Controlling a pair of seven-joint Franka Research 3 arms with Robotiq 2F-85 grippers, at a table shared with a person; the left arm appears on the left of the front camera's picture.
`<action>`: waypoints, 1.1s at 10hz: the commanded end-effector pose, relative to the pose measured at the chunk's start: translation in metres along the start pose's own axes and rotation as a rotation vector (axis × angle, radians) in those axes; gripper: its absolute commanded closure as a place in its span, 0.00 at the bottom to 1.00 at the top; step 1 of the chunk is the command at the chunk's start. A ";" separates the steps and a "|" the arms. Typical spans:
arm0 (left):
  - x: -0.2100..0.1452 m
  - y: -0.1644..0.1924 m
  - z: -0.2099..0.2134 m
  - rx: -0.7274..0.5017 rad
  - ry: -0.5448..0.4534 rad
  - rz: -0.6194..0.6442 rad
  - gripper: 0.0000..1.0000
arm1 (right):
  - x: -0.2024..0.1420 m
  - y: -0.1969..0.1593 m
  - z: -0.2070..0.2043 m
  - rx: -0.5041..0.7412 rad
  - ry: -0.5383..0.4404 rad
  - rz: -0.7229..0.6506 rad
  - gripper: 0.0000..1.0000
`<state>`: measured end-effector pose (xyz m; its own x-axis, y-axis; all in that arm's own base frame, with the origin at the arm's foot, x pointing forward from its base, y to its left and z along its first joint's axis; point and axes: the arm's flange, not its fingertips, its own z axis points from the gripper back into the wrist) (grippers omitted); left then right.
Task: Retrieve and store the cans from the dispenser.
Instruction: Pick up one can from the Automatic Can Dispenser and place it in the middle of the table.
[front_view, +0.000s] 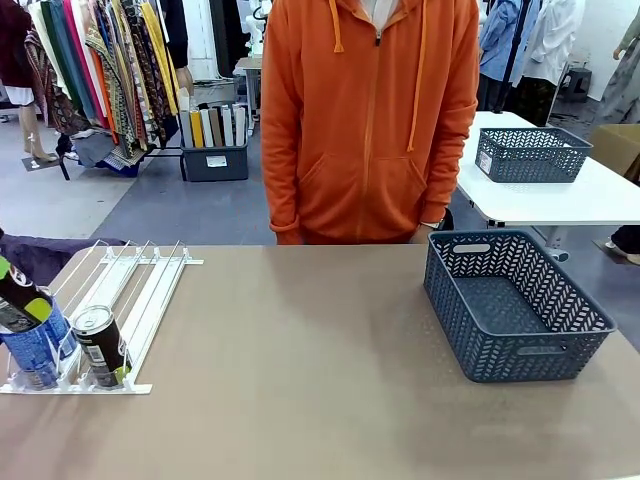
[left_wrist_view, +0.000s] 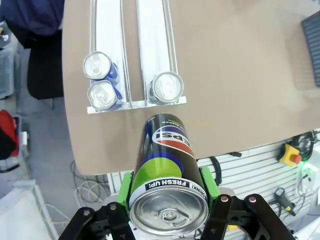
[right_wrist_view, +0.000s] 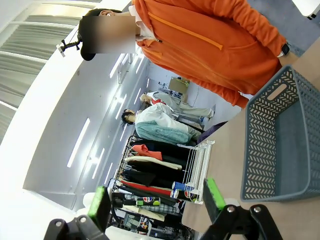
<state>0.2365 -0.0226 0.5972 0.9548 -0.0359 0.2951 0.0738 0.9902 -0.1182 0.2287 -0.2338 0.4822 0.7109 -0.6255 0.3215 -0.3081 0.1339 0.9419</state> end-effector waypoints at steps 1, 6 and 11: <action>0.004 -0.009 0.005 0.015 -0.005 -0.020 1.00 | 0.002 0.002 0.000 0.019 -0.013 0.018 0.00; 0.078 -0.114 -0.028 -0.042 -0.040 -0.218 1.00 | 0.002 0.002 0.000 0.019 -0.013 0.018 0.00; 0.163 -0.353 -0.178 -0.055 0.120 -0.668 1.00 | 0.002 0.002 0.000 0.019 -0.013 0.018 0.00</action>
<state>0.3769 -0.3736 0.5124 0.7604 -0.6000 0.2484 0.6287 0.7761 -0.0500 0.2284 -0.2339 0.4826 0.7101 -0.6259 0.3224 -0.3085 0.1350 0.9416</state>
